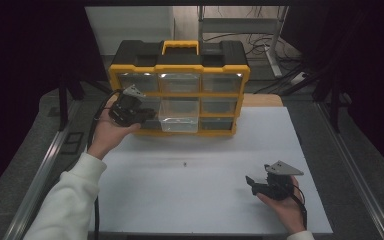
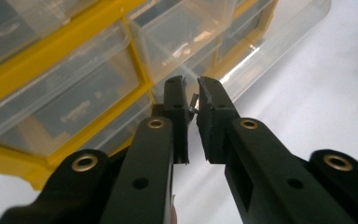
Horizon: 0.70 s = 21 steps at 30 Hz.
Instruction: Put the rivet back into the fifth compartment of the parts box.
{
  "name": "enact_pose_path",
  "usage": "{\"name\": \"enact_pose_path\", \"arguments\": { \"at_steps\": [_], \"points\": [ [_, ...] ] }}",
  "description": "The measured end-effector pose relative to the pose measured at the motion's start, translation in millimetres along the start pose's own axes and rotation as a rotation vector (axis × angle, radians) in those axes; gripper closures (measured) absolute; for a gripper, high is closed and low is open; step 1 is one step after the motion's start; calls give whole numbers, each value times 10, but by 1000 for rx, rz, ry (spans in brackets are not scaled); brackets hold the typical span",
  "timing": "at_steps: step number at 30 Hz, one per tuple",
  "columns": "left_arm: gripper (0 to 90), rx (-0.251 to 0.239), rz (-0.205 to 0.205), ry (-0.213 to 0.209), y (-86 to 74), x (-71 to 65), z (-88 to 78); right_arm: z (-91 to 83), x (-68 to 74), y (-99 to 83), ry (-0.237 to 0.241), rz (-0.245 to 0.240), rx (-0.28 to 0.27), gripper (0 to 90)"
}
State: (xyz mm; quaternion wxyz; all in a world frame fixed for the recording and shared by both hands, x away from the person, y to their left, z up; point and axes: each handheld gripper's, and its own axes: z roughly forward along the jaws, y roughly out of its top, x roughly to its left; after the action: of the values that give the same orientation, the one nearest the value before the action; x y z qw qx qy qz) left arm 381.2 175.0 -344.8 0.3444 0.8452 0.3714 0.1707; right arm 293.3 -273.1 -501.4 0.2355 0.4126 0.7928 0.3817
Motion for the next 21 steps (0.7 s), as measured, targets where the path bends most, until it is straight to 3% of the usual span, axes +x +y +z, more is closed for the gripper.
{"name": "enact_pose_path", "arguments": {
  "at_steps": [21],
  "points": [
    [827,-13,29,-23,374,-170,157,-4,-3,4,5,5,-5,193]
  ]
}}
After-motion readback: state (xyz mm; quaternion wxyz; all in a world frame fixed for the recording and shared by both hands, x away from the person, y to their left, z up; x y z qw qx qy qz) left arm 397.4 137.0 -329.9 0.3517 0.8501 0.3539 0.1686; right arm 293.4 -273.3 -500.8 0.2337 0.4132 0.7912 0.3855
